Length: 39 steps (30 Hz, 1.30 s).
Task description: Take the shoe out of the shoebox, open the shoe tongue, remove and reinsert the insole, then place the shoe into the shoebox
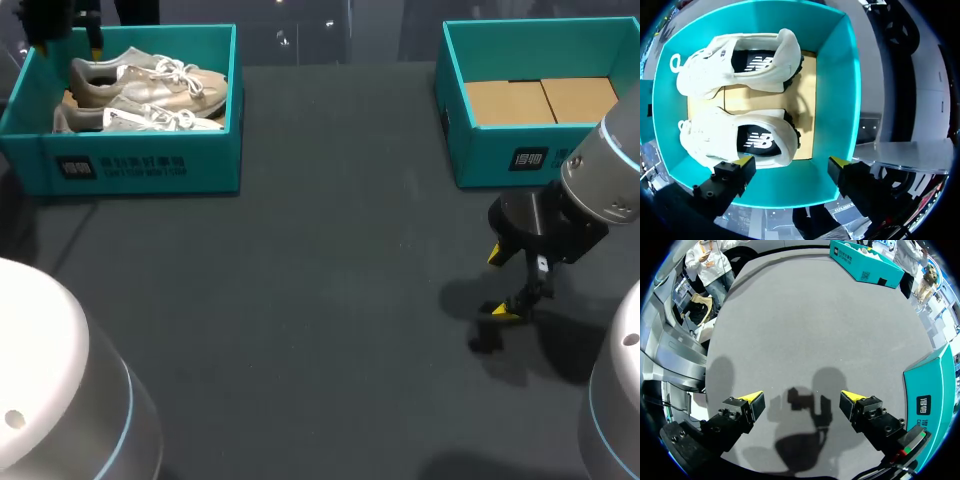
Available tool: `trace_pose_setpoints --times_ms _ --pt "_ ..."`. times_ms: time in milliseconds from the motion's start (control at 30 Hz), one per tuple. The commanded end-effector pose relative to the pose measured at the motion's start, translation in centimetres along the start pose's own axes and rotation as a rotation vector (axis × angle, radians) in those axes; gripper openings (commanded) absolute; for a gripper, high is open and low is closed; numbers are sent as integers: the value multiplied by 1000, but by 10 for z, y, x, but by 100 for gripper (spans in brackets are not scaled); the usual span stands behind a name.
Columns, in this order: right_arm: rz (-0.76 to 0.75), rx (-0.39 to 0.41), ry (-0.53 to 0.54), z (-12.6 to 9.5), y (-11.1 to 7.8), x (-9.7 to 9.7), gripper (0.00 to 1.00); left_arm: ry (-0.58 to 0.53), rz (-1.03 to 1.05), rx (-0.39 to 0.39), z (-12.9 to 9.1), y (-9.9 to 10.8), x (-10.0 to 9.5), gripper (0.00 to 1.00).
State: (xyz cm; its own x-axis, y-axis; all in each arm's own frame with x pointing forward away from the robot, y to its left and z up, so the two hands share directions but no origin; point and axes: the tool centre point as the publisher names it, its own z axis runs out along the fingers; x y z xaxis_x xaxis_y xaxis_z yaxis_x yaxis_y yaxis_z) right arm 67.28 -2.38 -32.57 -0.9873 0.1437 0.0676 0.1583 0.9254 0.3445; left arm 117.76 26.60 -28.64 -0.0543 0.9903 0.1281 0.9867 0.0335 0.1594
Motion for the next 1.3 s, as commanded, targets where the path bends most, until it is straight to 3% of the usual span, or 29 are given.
trace_pose_setpoints --times_ms 33,267,633,1000,1300 --pt "0 1 -3 0 0 1 100 -6 5 -25 -24 -18 3 98" --pt "0 1 -3 0 0 1 100 -39 31 10 -47 -40 6 100" --pt "0 1 -3 0 0 1 100 -62 36 71 -64 -86 17 100" --pt "0 1 -3 0 0 1 100 -100 42 112 -55 -107 23 100" --pt "0 1 -3 0 0 1 100 -102 58 125 -56 -107 23 100"
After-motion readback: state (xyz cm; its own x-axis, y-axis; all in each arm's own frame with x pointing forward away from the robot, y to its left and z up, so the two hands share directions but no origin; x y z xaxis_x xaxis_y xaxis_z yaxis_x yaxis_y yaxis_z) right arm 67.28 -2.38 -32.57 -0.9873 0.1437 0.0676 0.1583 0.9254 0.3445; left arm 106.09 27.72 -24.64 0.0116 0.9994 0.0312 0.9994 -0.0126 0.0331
